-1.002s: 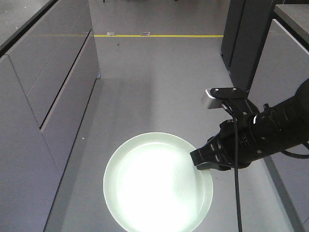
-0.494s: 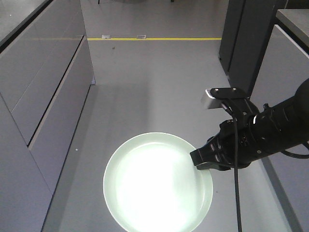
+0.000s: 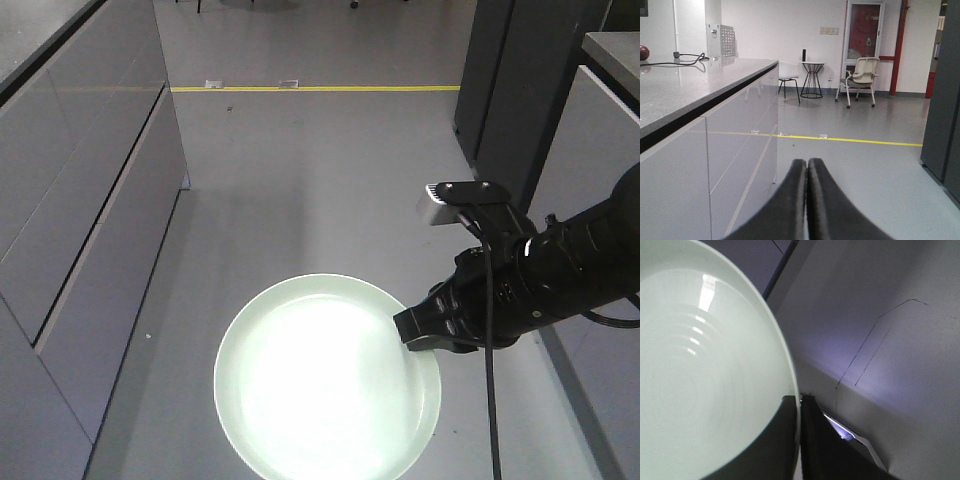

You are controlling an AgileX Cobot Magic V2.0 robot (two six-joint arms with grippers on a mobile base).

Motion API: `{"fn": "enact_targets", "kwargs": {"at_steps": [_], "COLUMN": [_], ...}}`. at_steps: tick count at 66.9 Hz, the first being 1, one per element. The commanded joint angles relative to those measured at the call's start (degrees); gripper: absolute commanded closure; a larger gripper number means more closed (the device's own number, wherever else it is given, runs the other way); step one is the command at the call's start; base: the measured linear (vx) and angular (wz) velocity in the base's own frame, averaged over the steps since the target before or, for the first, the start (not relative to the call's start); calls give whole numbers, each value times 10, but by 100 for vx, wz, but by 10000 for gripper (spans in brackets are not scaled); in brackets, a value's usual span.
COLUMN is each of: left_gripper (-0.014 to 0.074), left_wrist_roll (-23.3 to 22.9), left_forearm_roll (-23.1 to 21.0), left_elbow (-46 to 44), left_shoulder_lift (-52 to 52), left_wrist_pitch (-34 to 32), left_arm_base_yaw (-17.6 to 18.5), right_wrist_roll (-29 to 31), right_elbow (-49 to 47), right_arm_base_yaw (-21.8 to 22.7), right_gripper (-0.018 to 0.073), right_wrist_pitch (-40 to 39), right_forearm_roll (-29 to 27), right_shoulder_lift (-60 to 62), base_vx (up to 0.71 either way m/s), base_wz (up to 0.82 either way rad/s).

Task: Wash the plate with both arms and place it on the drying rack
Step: 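Hold the plate in the right gripper while driving down the aisle, then hold the plate in the right gripper while turning toward the sink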

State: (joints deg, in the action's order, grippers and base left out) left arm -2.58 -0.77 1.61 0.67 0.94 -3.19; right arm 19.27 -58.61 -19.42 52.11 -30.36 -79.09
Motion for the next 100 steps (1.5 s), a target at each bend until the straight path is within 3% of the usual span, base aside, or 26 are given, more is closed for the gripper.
{"fn": "enact_targets", "kwargs": {"at_steps": [1, 100], "left_gripper": [603, 603], "left_wrist_roll": [1, 1], "left_forearm_roll": [-1, -1], "left_elbow": [-16, -16], "left_shoulder_lift": [8, 8], "left_wrist_pitch": [-43, -43], "left_arm_base_yaw": [2, 2], "right_wrist_roll": [2, 2], "right_elbow": [-15, -15], "right_arm_base_yaw": [1, 1], "right_gripper": [561, 561], "right_wrist_pitch": [-13, -13], "right_forearm_roll": [-19, -19], "right_shoulder_lift": [19, 19], "base_vx": [21, 18], "base_wz": [-1, -7]}}
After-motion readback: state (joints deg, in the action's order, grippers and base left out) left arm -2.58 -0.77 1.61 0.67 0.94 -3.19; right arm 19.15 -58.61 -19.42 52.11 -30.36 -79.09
